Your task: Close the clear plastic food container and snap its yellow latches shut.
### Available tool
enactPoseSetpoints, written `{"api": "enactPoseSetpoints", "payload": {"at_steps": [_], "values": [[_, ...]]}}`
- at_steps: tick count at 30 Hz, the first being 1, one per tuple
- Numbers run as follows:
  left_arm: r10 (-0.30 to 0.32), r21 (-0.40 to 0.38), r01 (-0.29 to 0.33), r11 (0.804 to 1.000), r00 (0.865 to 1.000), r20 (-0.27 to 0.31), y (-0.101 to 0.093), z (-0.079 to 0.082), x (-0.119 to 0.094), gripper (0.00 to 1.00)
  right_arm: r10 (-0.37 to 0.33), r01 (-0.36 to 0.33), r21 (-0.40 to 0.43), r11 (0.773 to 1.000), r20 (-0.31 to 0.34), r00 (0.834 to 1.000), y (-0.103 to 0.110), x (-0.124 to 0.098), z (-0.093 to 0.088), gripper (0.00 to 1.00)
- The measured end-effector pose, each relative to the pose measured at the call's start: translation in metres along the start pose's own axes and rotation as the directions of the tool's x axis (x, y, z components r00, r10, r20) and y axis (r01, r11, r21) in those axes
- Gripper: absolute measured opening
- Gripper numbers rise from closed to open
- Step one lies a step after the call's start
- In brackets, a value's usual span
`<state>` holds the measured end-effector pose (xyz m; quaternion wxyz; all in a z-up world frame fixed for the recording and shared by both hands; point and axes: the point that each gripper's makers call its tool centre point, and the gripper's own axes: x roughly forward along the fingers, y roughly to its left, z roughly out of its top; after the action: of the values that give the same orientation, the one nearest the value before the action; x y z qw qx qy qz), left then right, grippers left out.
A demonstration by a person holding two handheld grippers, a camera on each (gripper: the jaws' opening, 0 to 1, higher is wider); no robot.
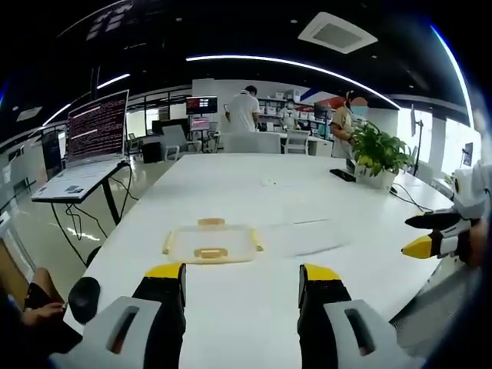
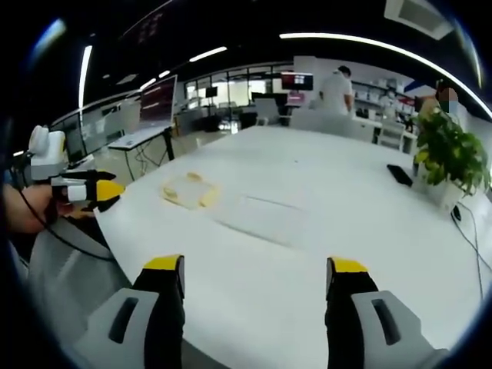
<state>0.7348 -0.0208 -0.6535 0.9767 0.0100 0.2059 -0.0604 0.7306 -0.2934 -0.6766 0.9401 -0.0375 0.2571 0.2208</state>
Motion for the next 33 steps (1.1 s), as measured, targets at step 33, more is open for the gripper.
{"api": "enactPoseSetpoints", "payload": {"at_steps": [33], "values": [[-0.014,0.019,0.014,1.000,1.000,-0.021,-0.0034,-0.0039,0.0020,0.53,0.013,-0.013,-0.014,1.000,-0.027,1.000,0.0028,0.0015,-0.0048,0.68]]}}
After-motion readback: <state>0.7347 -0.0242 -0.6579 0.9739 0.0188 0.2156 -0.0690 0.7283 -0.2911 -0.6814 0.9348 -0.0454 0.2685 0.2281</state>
